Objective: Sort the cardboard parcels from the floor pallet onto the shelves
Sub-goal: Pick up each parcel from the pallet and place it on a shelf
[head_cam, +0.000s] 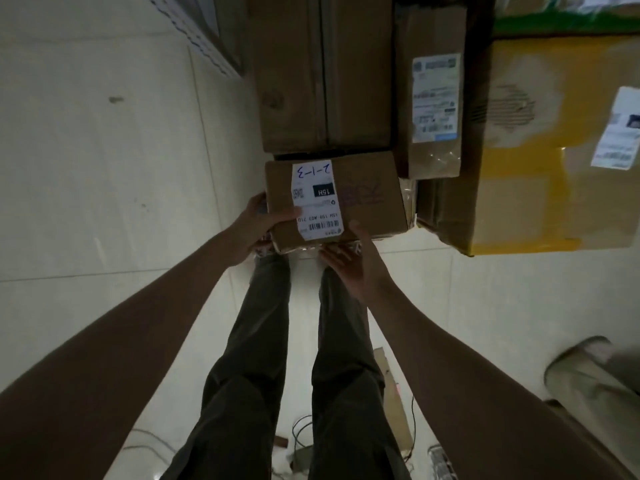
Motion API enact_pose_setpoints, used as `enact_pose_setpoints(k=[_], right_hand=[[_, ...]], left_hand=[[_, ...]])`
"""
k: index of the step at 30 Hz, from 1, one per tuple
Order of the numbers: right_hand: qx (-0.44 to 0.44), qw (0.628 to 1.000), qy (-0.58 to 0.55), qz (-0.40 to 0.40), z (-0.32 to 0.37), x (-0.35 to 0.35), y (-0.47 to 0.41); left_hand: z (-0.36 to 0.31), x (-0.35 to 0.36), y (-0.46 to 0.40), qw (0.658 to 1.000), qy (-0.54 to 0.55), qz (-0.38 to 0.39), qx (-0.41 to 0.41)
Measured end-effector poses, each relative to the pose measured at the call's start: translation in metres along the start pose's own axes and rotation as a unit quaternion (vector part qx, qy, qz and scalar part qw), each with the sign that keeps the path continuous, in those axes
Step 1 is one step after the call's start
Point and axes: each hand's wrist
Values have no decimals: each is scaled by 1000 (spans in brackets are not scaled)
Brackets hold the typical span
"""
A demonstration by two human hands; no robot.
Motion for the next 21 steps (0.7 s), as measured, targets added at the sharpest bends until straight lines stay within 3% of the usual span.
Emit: enact_pose_setpoints(k=[4, 10, 15, 21], right_hand=[[26, 998, -10, 57, -13, -17, -30], [24, 999, -8, 47, -25, -24, -62], [16, 1000, 14, 6, -23, -9, -73], [100, 980, 171, -27, -12, 1, -66]], left_hand=[[8, -16, -33, 999, -29, -5, -37], [18, -26, -68, 997, -70, 24, -30], [21, -18, -79, 998, -63, -24, 8], [20, -5, -58, 992, -96, -77, 25]])
Point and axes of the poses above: each hand's wrist, its own y-axis away from the middle knuckle, its own x-axis out of the palm, z = x × y, and after that the axes turned 1 degree about z, right-handed
